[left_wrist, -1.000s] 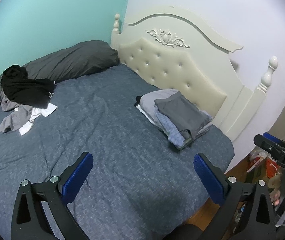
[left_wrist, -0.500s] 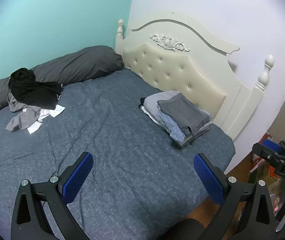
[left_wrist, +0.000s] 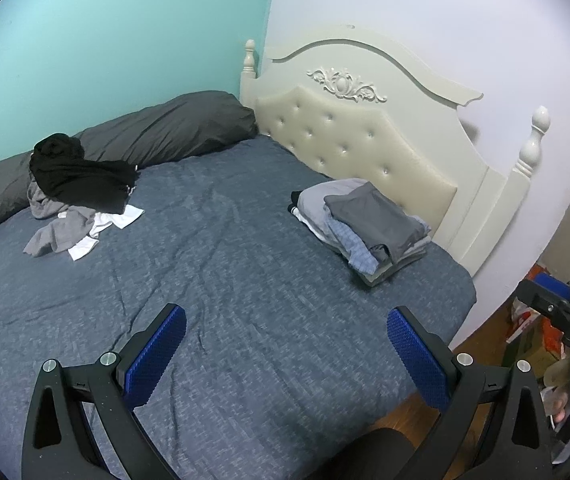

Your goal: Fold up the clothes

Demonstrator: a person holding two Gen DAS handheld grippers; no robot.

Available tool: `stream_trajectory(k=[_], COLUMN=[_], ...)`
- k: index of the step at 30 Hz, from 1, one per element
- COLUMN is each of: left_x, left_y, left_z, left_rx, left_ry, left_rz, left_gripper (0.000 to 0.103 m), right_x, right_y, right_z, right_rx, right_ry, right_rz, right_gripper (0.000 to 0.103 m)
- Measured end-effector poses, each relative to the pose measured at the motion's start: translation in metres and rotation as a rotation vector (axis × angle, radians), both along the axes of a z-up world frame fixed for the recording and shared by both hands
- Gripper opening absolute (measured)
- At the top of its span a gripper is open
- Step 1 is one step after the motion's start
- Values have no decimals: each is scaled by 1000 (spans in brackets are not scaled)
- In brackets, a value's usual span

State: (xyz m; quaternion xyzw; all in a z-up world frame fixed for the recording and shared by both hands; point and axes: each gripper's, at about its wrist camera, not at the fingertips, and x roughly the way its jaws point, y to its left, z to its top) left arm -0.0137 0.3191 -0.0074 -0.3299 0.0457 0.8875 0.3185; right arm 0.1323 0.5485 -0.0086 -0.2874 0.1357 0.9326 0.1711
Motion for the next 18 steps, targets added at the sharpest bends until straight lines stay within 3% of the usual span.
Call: stream_trajectory(k=[18], left_x=[17], left_y=[-9], left_z=[4], left_rx=[-13], left_ry=[52], left_rz=[20], left_gripper=[103], right_x=[8], right_y=[-7], right_z=[-1], right_rx=[-1], right_ry=[5], right_rz=[-3], right_gripper=[96])
